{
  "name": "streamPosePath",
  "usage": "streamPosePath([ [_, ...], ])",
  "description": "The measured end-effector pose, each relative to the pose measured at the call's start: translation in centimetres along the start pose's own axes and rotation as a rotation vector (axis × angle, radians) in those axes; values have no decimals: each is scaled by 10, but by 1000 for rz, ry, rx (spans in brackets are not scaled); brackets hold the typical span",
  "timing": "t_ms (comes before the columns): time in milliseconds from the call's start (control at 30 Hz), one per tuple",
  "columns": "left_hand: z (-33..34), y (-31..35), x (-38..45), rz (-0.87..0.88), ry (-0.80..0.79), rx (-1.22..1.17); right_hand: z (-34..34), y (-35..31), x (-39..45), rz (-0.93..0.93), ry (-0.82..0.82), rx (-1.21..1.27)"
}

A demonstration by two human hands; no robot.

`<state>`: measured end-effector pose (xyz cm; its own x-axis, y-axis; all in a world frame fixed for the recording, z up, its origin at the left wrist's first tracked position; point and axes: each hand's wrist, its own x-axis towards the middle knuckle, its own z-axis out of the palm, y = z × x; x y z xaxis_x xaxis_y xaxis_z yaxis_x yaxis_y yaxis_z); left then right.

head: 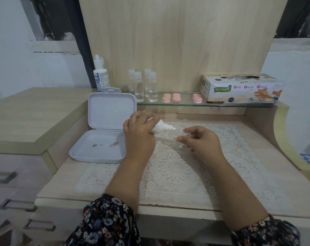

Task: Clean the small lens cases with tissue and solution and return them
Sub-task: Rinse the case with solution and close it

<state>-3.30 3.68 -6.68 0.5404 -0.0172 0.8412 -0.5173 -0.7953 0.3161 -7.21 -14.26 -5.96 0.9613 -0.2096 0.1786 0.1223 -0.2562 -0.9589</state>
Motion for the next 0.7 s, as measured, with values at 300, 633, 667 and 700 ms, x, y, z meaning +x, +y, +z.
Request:
streamPosePath([
  [300,0,0,0,-24,-30,5,0,0,0,7,0,-4],
  [633,1,8,-1,-8,-63,5,1,-3,-2,34,-27,0],
  [667,1,8,-1,5,-66,9,2,-4,-3,38,-33,3],
  [700,1,9,-1,20,-67,15,2,-4,-3,40,-39,6],
])
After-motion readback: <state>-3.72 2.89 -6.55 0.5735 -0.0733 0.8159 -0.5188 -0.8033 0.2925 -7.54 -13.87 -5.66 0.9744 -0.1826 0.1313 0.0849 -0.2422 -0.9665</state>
